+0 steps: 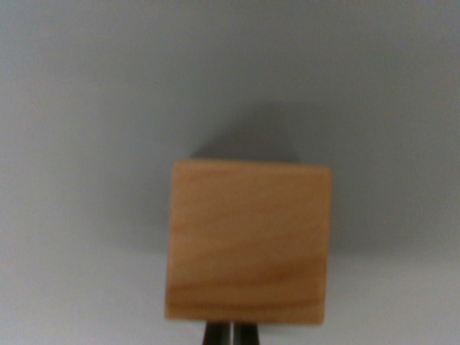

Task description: Push wooden cube

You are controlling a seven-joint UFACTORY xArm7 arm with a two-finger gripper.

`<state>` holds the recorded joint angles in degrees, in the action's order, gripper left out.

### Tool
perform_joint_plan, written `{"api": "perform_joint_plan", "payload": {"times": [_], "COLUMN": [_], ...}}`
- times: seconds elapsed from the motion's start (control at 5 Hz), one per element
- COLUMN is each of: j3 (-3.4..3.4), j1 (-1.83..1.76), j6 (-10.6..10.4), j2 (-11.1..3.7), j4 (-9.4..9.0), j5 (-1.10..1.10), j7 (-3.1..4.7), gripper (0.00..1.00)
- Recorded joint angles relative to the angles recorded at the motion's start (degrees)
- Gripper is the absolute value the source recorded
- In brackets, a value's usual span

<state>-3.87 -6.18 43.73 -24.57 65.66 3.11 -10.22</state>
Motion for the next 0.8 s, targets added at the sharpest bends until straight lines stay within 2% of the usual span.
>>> {"api": "perform_joint_plan", "payload": {"times": [0.2,0.4,0.6,0.8], "j3": [0.08,0.08,0.16,0.16], "j1": [0.03,0.03,0.07,0.07], "j6": [1.00,1.00,1.98,1.98], "j2": [-1.55,-1.55,-3.07,-3.07], "j4": [2.54,2.54,5.05,5.05], "j5": [0.02,0.02,0.04,0.04], "j7": [0.18,0.18,0.35,0.35], "gripper": [1.00,1.00,1.00,1.00]}}
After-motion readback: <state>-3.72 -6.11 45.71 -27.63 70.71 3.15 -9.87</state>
